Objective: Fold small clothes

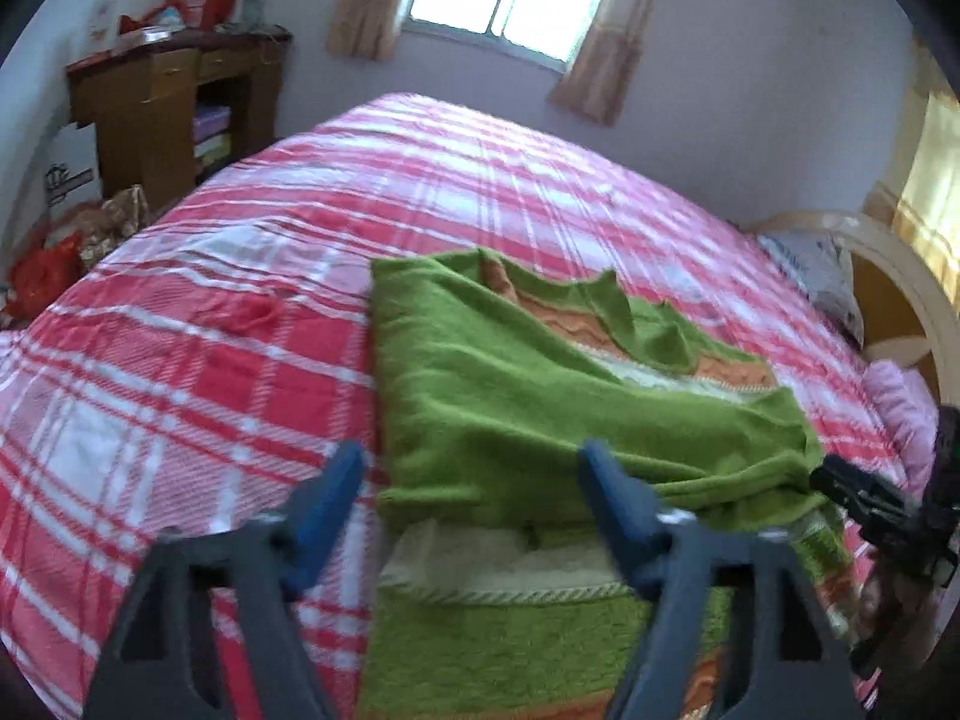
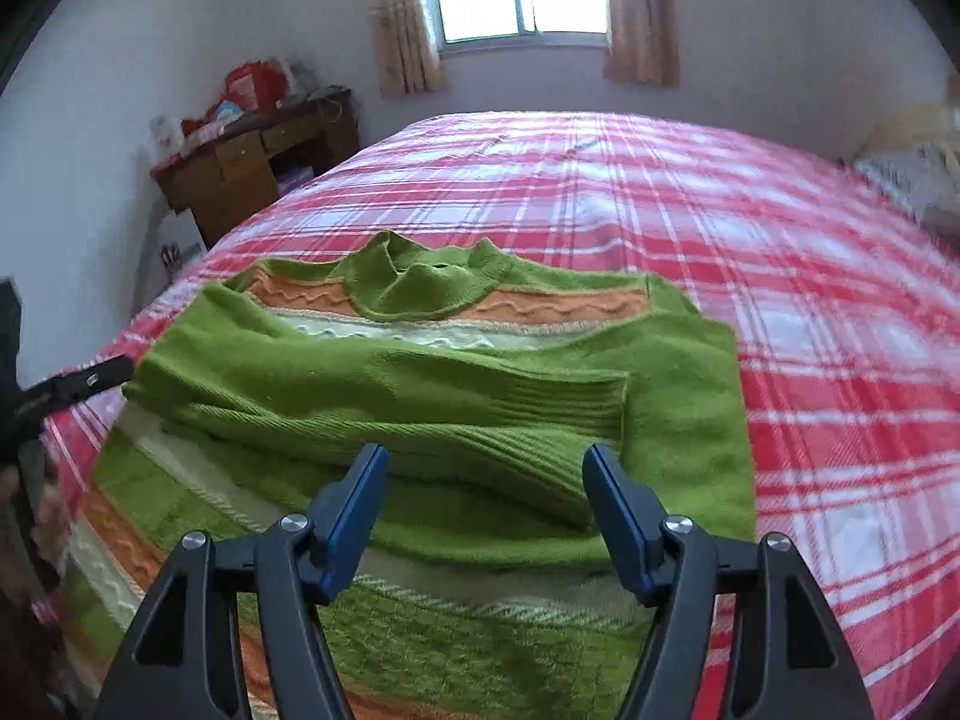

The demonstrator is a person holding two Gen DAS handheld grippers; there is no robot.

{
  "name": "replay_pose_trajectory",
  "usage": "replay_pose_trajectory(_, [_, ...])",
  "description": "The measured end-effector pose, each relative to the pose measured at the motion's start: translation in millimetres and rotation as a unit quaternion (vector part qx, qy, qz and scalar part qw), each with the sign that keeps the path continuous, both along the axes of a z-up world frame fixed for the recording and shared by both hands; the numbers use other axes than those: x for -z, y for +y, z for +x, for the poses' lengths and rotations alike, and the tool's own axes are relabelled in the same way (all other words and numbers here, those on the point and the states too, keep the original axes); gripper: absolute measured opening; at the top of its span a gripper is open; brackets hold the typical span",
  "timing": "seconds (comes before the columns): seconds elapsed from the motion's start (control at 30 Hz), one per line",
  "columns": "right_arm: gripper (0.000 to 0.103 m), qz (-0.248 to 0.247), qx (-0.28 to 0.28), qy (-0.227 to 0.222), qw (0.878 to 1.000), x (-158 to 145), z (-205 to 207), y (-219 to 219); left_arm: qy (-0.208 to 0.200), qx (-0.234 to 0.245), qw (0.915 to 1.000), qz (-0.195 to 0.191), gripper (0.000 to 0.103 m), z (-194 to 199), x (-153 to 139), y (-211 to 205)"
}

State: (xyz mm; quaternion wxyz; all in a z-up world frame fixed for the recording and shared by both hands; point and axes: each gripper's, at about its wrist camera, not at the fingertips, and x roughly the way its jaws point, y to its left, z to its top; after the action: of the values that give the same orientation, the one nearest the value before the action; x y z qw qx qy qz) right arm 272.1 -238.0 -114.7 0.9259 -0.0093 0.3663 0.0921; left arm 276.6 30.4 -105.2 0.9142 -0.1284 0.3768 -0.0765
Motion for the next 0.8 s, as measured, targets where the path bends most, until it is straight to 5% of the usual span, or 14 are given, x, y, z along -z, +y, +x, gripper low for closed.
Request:
replay_pose_trajectory(0.17, [0.065, -0.077, -0.079, -0.014, 0.994, 4.6, 7.6, 30.0, 0.001, 0.006, 0.9998, 0.019, 0.056, 3.7, 9.3, -10.8])
replay_pose_trajectory(0.23, [0.065, -0.107, -0.104, -0.012, 0.989, 12.8, 13.9, 40.7, 0.001, 0.004, 0.9995, 0.032, 0.034, 3.7, 14.0, -11.5])
replay_pose_trajectory(0.27, [0.054, -0.114, -0.113, -0.010, 0.987, 16.1, 16.0, 43.5, 0.001, 0.005, 0.9992, 0.040, 0.020, 1.6, 14.8, -11.4])
replay_pose_trajectory(0.3, [0.033, -0.121, -0.123, -0.002, 0.985, 20.9, 19.0, 46.3, 0.002, 0.008, 0.9992, 0.039, 0.017, 1.1, 15.1, -9.8])
replay_pose_trajectory(0.4, [0.007, -0.143, -0.137, 0.014, 0.980, 31.0, 20.0, 53.8, 0.002, 0.016, 0.9997, 0.020, 0.014, -3.6, 12.7, -1.8])
replay_pose_trajectory(0.73, [0.006, -0.200, -0.153, -0.010, 0.968, 39.7, -14.9, 58.7, -0.007, 0.028, 0.9994, 0.021, 0.015, -23.7, 14.8, 0.1])
replay_pose_trajectory(0.8, [0.006, -0.188, -0.145, -0.003, 0.971, 37.4, -12.7, 56.8, -0.013, 0.021, 0.9993, 0.028, 0.022, -26.1, 9.8, -1.2])
